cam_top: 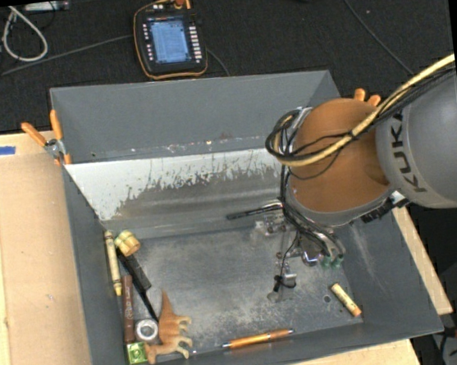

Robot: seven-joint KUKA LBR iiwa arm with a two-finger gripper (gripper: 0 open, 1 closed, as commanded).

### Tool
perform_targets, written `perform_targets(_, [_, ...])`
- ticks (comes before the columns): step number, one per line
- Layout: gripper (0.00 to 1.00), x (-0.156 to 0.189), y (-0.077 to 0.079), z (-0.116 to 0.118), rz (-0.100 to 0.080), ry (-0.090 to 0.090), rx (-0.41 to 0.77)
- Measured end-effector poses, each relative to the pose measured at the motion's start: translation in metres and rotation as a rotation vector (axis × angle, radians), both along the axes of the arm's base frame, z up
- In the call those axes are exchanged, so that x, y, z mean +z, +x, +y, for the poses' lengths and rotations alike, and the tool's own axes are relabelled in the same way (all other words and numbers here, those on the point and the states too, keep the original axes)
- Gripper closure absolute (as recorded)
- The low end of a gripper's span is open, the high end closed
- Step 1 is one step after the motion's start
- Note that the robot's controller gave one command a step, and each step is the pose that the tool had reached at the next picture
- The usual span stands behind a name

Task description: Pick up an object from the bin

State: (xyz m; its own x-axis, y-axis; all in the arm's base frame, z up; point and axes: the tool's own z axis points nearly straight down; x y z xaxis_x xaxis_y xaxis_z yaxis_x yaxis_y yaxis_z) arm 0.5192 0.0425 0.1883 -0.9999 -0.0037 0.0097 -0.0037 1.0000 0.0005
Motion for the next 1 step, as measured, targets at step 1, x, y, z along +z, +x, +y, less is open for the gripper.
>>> perform_targets(1, [0.0,0.0045,0.0015,-0.0004,-0.008,0.0,-0.002])
